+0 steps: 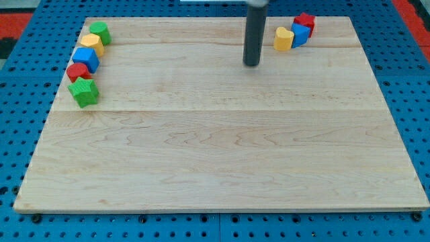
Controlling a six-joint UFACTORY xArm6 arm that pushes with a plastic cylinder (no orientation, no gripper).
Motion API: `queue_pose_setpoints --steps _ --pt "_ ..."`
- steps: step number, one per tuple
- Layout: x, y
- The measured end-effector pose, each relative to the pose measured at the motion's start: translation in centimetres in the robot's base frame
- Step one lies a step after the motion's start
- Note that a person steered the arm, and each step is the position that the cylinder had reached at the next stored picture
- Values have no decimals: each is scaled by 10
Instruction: Slide the green star parallel to the right of the hexagon
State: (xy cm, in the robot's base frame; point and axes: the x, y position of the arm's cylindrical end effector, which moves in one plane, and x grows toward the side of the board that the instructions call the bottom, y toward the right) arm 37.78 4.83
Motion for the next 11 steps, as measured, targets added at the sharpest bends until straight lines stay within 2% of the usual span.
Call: queue_pose_setpoints --steps 1,2,3,4,5,6,7,9,10,11 --pt "106 -78" --pt "154 -213" --pt "115 -328" --pt "73 -340" --pt "41 -296" --pt "11 -292" --pt "8 -247" --pt "-45 -163" --pt "-51 -81" --pt "-80 -19"
